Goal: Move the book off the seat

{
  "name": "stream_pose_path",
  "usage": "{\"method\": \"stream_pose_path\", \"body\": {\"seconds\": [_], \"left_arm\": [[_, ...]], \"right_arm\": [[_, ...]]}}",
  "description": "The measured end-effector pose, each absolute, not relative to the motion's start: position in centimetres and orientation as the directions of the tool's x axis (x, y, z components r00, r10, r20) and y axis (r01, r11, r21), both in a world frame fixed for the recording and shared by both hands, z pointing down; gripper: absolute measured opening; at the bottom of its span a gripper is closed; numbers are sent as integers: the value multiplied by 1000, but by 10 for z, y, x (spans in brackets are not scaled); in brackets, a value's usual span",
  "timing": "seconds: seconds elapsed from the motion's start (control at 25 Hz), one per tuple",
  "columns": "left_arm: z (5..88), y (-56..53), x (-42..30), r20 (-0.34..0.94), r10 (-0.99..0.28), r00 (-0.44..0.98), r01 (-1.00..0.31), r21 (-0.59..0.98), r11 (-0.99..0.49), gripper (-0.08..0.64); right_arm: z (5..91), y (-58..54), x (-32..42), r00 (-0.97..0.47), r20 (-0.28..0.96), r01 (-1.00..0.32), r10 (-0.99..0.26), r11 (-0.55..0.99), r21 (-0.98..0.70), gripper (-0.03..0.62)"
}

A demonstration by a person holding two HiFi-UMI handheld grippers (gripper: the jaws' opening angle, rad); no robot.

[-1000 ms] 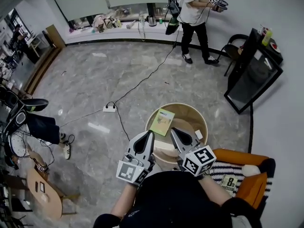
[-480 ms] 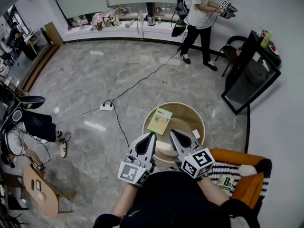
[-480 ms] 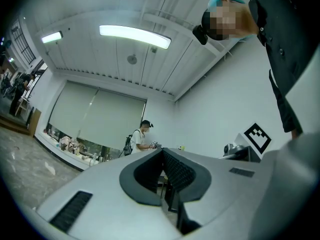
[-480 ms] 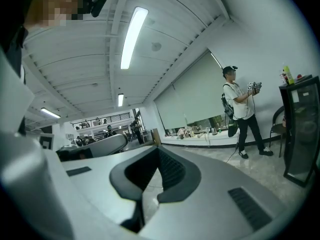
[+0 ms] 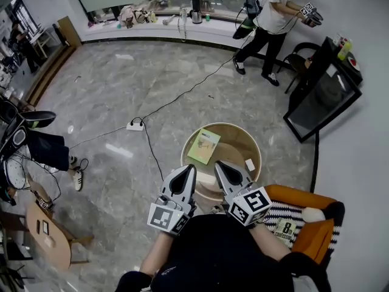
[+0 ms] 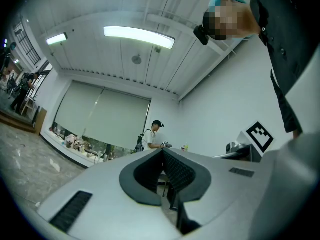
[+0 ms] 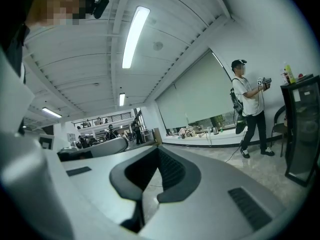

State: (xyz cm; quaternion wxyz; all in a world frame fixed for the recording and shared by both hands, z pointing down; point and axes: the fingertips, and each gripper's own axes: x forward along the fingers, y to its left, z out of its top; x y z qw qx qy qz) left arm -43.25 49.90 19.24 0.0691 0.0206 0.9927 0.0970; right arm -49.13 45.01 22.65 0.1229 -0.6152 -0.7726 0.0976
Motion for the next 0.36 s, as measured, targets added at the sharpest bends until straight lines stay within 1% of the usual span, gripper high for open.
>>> {"method": "stream_pose_path", "body": {"seconds": [0.16, 0.36], "left_arm": [[200, 495, -429, -131, 34, -991, 11, 176, 984, 11], [202, 498, -427, -93, 52, -994, 32, 205, 978, 11]], "right_arm": [[228, 449, -489, -215, 79, 925, 973, 229, -304, 14], [225, 448, -489, -225, 72, 924, 972, 236, -300, 14]]}}
